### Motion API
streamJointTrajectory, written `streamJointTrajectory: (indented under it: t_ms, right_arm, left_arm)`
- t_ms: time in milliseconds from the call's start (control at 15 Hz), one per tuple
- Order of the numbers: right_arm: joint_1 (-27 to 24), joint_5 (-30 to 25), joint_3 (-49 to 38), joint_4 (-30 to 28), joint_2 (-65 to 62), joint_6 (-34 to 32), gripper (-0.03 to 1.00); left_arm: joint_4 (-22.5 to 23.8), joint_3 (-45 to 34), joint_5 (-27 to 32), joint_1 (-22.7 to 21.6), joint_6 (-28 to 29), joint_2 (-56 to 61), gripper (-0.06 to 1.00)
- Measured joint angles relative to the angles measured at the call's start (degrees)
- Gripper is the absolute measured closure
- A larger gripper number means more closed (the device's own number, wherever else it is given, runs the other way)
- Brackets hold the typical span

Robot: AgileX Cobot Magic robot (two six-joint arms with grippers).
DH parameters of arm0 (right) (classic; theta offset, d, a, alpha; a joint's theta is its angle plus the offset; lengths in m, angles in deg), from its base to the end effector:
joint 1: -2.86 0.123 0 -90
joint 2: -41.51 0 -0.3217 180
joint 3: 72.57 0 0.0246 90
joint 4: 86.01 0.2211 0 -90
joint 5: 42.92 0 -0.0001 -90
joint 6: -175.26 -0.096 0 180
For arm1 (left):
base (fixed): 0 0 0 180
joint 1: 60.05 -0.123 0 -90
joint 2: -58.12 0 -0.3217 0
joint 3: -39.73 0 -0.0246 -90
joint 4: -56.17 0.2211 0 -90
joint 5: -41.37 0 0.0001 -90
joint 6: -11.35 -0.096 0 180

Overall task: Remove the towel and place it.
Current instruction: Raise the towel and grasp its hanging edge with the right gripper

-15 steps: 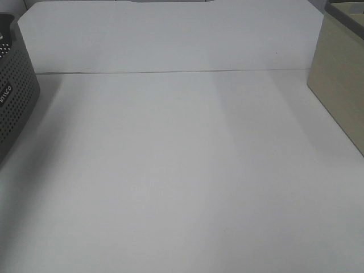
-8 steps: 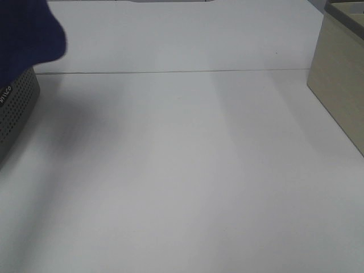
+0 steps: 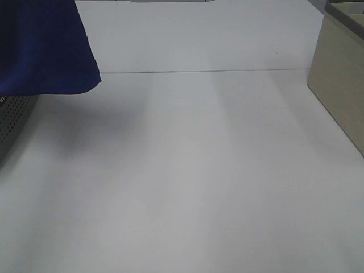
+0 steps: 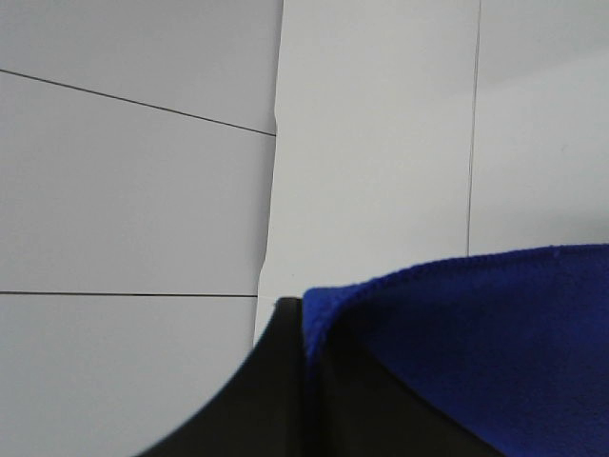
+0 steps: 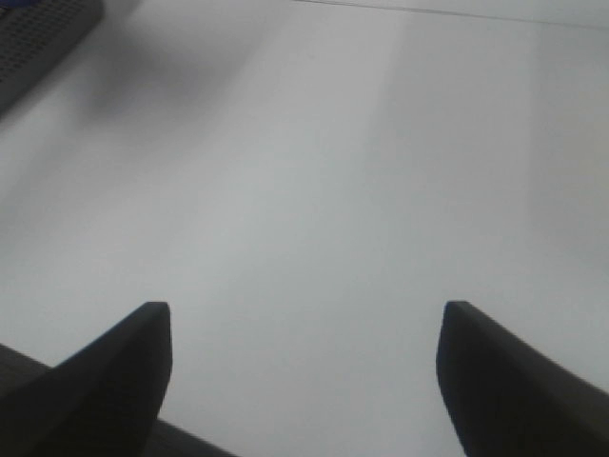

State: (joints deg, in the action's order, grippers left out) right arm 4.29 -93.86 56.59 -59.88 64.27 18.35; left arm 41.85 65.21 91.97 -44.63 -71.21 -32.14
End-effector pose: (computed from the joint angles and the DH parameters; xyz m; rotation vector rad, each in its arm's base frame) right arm -0.0154 0.0325 0.2863 -0.3398 2.0724 0.3224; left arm 0.2619 -0.0913 0.5220 1.4992 1.3528 0.4579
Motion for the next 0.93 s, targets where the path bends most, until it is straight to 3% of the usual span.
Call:
streamJointTrajectory:
  t_ms: [133, 200, 267, 467, 667, 800, 933]
  right_arm:
    - [0.0, 4.8, 0.0, 14.1, 9.5, 13.9, 0.21]
    - [0.0, 5.6, 0.0, 18.1, 12.0, 17.9, 0.21]
    - [0.0, 7.3, 0.0, 32.2, 20.1, 34.0, 0.21]
    - [0.0, 7.7, 0.0, 50.5, 32.3, 58.3, 0.21]
    - [1.4, 8.0, 1.0, 63.6, 42.0, 72.8, 0.21]
    - [7.4, 8.4, 4.1, 71.3, 49.0, 82.8, 0.21]
    - [14.0, 10.7, 8.5, 72.8, 55.7, 89.0, 0.21]
  left_arm:
    - [-0.1, 0.0, -0.3, 1.4, -1.2, 0.0, 0.94]
    - [0.0, 0.0, -0.9, 2.1, -1.9, 0.0, 0.94]
    - [0.0, 0.0, -1.3, 3.6, -2.8, 0.0, 0.94]
    - [-0.1, 0.0, -2.9, 8.9, -3.0, 0.0, 0.94]
    - [-0.4, 0.0, -5.3, 13.1, -3.0, -0.5, 0.94]
    - [-0.5, 0.0, -6.4, 15.6, -3.0, -1.8, 0.94]
    - [-0.5, 0.0, -7.2, 17.7, -3.2, -3.0, 0.94]
